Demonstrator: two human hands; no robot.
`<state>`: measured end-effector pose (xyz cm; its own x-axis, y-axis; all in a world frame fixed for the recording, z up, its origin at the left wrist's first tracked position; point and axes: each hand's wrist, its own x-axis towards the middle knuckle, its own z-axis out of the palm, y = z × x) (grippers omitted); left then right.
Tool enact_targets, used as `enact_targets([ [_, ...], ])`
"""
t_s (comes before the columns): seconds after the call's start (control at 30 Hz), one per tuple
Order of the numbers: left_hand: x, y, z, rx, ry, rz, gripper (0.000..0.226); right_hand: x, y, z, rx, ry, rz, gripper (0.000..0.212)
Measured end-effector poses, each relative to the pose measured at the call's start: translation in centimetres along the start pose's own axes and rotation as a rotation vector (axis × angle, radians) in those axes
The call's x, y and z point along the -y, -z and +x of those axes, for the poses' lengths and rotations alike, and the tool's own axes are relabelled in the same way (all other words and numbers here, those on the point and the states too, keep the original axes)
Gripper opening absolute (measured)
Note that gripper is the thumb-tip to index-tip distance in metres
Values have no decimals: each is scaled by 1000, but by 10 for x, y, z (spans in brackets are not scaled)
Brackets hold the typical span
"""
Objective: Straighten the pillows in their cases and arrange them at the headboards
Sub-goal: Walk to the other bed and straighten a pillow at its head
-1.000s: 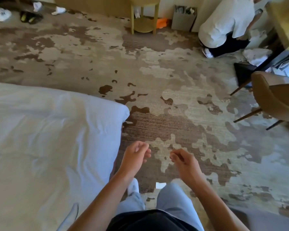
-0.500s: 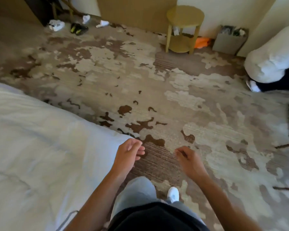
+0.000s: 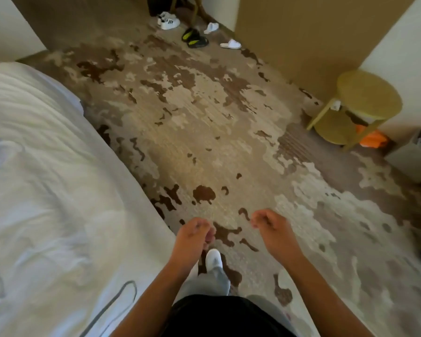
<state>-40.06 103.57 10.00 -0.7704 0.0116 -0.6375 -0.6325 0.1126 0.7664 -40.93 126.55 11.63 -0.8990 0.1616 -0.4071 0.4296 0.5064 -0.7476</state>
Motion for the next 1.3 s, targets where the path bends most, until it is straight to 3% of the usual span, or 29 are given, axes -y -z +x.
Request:
enact_targets([
  [0.2,-129,2,115,-25,-75,-111,21,54,24,128,77,-22,-81,22],
  [0.43,-244,62,252,-260,-135,-180,24,147,-12,327,254,67,-126,17],
  [0.67,-317,159,338,-586,-68,-277,22,324,-100,516,614,268,-185,17],
  [0.9,-368,251,438,-806,4,-491,21,501,-206,650,789,512,-217,17],
  [1.07,-423,336,547,-785,-13,-529,19,579,-267,749,812,526,-282,14],
  [1.3,-557,474,683,-685,-87,-536,19,677,-311,874,715,411,-367,15],
])
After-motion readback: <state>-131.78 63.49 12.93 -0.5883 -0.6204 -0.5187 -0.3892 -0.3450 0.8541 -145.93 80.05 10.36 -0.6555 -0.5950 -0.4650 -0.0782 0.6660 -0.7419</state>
